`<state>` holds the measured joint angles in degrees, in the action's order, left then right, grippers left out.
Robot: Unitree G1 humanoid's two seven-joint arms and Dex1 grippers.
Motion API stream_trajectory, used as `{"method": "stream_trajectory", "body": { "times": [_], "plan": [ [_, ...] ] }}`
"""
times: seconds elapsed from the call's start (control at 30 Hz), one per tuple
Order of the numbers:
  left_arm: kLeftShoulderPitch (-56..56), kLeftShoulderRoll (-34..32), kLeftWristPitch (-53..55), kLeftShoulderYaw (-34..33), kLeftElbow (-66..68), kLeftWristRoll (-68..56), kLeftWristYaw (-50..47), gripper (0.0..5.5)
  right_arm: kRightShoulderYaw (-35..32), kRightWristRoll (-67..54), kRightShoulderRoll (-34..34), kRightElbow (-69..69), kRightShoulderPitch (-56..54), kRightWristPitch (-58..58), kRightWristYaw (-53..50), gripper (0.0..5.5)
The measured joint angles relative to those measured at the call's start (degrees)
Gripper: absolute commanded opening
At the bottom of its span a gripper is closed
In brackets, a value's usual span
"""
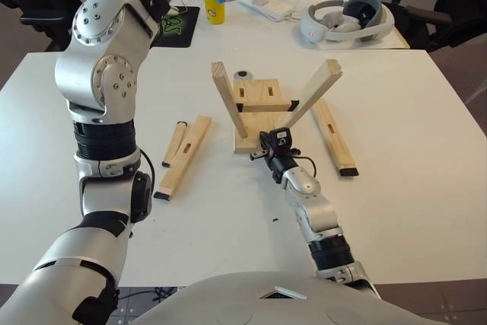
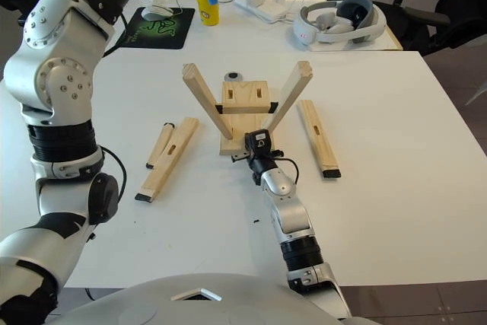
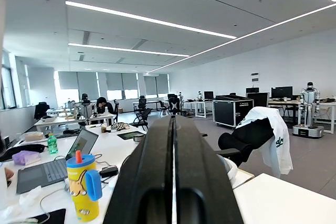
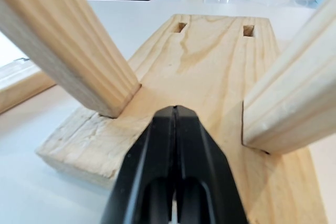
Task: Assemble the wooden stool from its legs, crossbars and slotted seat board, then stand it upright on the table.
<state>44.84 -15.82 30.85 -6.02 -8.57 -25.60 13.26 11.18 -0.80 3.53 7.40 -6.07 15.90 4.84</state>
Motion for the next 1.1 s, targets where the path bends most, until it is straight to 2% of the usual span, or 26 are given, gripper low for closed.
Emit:
{"method": "stream_trajectory", "body": {
  "times": [0.13, 0.27, 0.5, 0.63, 0.83, 0.93, 1.1],
  "plan": [
    [-9.4, 1.1, 0.2, -0.5, -9.0, 1.6, -4.3, 0.02, -0.8, -0.8, 0.1, -2.8, 1.5, -1.9, 0.6, 0.0],
    [-18.0, 1.9, 0.8, -0.8, -16.2, 4.3, -8.2, 0.02, -0.4, -0.7, -1.2, -13.5, 5.1, -2.6, 1.8, 0.0],
    [-30.4, 2.9, 2.6, 0.3, -27.0, 6.5, -11.8, 0.02, 0.7, -1.0, -7.3, -39.9, 10.0, -0.9, 5.8, 0.0],
    [-39.4, 4.8, 5.9, 0.7, -33.5, 6.7, -14.5, 0.02, -2.9, -4.3, -13.9, -52.9, 17.2, 4.9, 9.4, 0.0],
    [-39.7, 7.6, 6.8, 2.1, -33.6, 8.0, -17.0, 0.02, -10.7, -2.6, -13.9, -53.4, 15.3, 7.4, 3.8, 0.0],
    [-35.9, 7.8, 5.5, 1.5, -30.0, 9.9, -18.0, 0.02, -18.5, -2.4, -11.3, -48.1, 9.6, 10.1, -3.4, 0.0],
    [-33.4, 8.2, 3.8, 0.4, -27.3, 13.4, -19.8, 0.02, -25.4, -4.0, -9.2, -41.2, 1.6, 12.6, -9.2, 0.0]
  ]
}}
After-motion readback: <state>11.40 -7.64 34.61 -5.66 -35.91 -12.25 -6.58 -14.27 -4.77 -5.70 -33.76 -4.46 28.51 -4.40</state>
